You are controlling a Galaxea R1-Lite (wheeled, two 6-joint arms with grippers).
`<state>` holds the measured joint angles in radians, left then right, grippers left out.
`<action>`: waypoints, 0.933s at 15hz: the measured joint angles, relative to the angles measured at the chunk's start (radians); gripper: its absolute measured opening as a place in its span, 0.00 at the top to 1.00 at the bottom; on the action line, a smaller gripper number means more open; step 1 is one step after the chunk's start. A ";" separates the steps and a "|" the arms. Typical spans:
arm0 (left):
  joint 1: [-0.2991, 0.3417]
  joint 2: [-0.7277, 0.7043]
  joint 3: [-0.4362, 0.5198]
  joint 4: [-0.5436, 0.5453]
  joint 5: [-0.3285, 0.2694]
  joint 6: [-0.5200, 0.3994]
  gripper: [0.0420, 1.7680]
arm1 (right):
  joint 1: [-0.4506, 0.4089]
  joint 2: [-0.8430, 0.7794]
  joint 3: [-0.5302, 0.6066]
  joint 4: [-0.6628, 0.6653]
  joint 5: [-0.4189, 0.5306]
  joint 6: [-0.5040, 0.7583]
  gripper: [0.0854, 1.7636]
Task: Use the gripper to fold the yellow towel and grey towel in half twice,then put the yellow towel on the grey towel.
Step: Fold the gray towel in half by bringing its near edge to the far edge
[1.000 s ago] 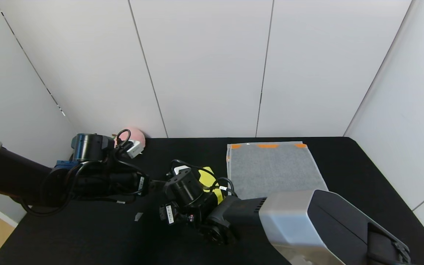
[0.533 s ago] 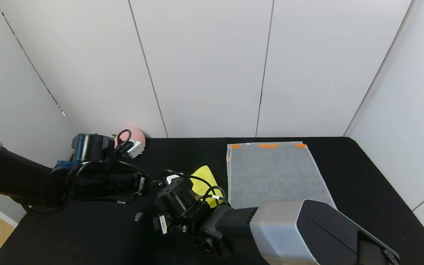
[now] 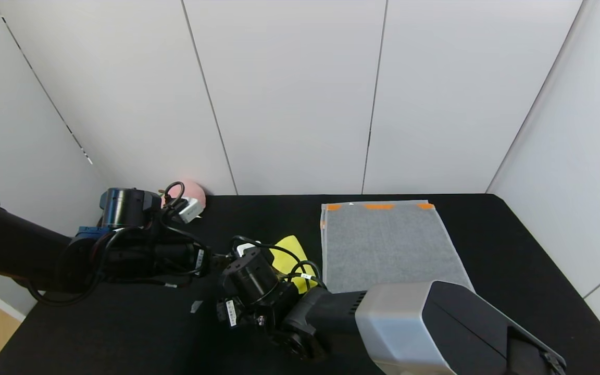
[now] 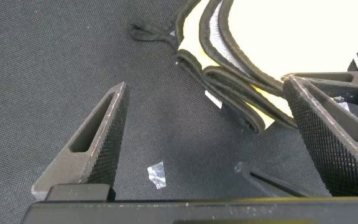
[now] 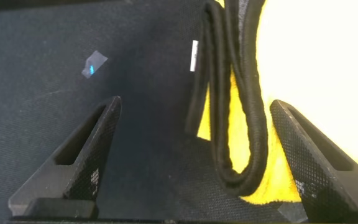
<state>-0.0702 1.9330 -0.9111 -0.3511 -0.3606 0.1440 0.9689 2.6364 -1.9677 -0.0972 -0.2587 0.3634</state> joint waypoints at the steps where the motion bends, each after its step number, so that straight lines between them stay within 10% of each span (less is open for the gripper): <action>1: 0.000 0.000 0.000 0.000 0.000 0.000 0.03 | 0.002 -0.001 0.000 0.002 -0.001 0.000 0.03; 14: -0.005 -0.011 0.008 0.003 -0.001 -0.001 0.03 | -0.097 -0.098 0.048 0.008 -0.044 -0.003 0.03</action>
<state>-0.0749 1.9219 -0.9030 -0.3485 -0.3619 0.1432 0.8717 2.5385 -1.9194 -0.0894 -0.3023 0.3600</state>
